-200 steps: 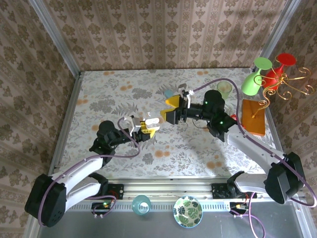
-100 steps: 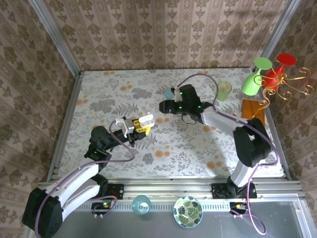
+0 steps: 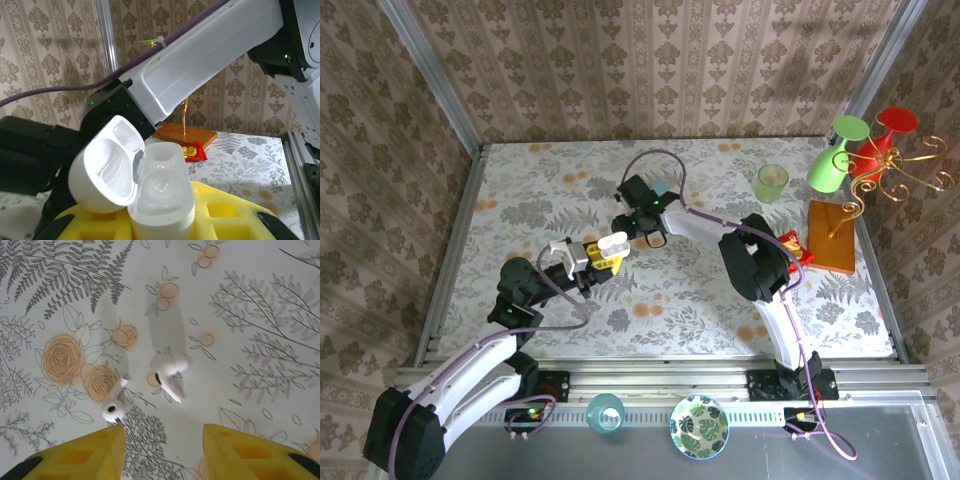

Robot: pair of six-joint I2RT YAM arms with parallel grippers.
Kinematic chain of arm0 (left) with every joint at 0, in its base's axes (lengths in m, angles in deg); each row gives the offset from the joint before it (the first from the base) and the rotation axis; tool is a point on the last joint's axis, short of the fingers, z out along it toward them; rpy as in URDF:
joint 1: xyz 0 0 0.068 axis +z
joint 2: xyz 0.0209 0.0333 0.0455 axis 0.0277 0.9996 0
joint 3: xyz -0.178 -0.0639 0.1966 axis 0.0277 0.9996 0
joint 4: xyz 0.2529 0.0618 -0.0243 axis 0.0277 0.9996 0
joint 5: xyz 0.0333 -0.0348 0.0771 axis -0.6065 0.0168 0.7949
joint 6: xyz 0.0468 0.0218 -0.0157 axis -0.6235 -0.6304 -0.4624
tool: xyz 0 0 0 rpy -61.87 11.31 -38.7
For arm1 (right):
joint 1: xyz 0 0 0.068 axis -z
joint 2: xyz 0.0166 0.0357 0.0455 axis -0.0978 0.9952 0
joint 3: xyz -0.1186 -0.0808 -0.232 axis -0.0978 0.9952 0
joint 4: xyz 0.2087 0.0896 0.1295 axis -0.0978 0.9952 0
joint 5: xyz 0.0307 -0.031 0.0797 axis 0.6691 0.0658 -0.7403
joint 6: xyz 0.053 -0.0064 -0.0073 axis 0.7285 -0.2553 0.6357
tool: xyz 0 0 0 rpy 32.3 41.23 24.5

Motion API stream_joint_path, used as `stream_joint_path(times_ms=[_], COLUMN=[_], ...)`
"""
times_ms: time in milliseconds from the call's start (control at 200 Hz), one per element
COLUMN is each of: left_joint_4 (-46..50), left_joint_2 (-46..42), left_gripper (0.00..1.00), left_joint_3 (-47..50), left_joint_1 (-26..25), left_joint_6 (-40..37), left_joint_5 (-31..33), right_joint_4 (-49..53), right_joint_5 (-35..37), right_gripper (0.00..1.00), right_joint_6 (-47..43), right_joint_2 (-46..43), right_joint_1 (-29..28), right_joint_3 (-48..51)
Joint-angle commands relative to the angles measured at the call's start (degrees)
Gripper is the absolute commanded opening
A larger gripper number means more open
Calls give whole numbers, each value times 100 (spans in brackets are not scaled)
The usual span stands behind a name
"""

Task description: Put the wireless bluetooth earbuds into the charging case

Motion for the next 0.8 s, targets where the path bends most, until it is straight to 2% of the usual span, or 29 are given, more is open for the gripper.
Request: stream_joint_path(times_ms=[0,160,555,795], left_joint_4=[-87,-29,14,70], left_joint_2=[-122,-170,-193,-215], left_gripper=[5,5,5,5], left_joint_3=[38,21,11,20], left_joint_1=[-19,-21,-20,-17], left_joint_6=[60,41,11,-26], left_joint_5=[-122,-135,-119,-94], right_joint_4=[818,1169,1678,1712], right_joint_5=[632,883,966,971], right_gripper=[44,39,36,28], right_joint_6=[-398,-575,-789,-850], right_joint_2=[397,807,1561,1528], right_joint_1=[-53,-124,-177,-173], right_joint_3=[-612,-1248,-2294,-2363])
